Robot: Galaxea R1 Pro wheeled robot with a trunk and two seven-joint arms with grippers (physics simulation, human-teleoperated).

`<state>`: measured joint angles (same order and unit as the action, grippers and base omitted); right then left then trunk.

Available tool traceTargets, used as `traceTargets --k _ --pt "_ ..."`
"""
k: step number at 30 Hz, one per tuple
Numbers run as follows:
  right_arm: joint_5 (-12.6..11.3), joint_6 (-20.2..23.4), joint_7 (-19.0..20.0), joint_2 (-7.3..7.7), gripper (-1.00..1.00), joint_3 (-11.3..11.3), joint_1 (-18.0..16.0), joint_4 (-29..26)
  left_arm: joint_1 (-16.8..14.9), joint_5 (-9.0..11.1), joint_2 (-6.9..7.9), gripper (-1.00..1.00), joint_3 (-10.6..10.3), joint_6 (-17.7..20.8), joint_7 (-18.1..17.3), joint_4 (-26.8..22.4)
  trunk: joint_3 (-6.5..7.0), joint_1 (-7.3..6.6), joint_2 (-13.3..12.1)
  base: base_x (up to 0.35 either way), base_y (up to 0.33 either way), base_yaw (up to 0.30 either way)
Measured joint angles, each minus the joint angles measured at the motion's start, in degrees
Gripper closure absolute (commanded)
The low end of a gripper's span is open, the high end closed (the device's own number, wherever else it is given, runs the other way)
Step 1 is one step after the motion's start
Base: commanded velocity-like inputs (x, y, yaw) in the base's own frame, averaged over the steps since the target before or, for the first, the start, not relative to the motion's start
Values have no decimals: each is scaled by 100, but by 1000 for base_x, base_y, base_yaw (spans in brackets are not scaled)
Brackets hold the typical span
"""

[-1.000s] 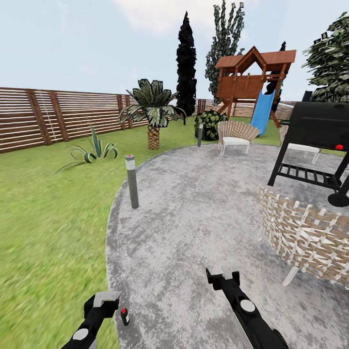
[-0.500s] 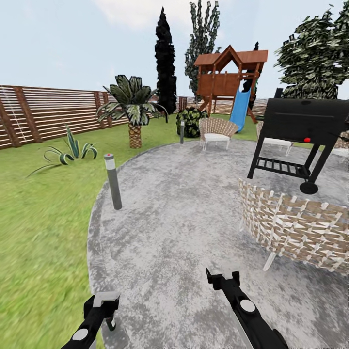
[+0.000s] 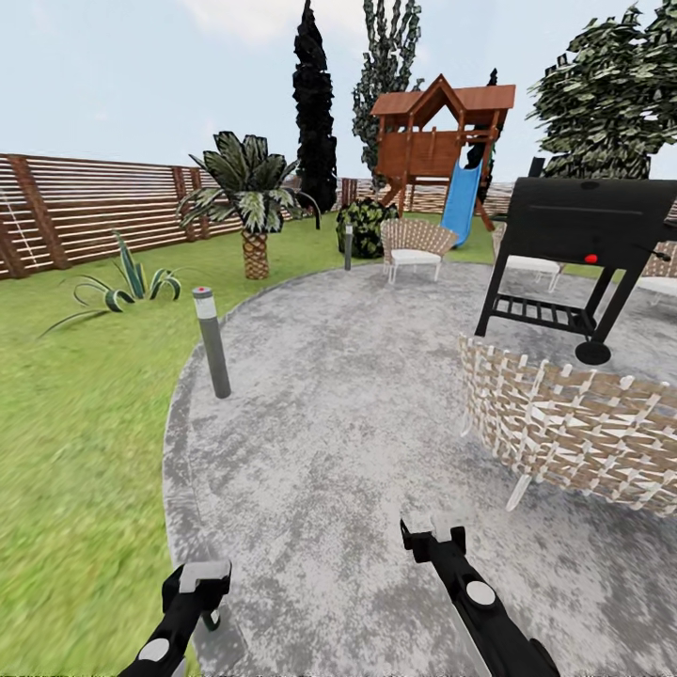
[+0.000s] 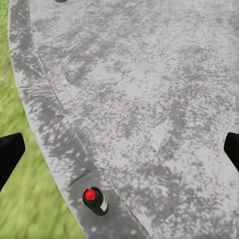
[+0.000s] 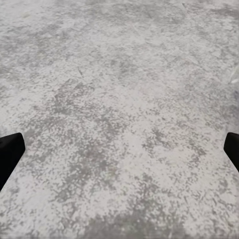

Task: In the garden, pick up the pesticide atomizer on the floor and spray pesticide onto both trees until each tree trunk is fully covered.

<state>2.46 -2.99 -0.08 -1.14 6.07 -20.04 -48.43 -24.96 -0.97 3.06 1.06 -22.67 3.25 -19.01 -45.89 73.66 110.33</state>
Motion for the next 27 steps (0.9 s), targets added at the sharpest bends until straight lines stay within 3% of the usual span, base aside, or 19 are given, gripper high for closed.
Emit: traceTargets --k 27 --pt "0 0 -9 0 -100 -8 0 -8 0 0 10 -100 2 -18 0 3 -731 593 1083 0 0 0"
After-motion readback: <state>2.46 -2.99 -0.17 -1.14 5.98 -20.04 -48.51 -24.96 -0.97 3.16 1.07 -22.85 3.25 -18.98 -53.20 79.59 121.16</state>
